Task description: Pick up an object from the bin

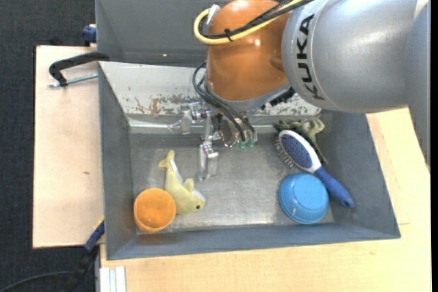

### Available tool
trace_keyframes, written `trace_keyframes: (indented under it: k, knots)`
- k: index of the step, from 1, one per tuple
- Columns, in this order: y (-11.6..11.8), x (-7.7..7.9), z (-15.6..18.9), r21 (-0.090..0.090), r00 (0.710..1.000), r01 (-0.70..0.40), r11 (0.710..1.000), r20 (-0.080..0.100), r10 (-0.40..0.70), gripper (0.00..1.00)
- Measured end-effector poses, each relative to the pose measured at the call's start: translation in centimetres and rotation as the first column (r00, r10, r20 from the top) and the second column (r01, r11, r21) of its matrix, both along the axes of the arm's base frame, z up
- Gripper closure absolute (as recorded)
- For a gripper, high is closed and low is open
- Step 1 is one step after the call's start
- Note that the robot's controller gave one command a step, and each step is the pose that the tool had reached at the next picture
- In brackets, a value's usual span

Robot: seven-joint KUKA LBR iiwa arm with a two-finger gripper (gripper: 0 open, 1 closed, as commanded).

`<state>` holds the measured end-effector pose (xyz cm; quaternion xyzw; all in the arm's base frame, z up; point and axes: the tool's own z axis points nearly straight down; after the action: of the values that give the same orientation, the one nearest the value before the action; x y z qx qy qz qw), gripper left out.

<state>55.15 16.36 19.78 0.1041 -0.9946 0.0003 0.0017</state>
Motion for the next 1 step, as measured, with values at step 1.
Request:
trace_keyframes:
  k: [1]
  knots:
    - [1.74, -2.76, -13.06, 0.001, 0.991, -0.137, 0.991, -0.005, 0.137, 0.00]
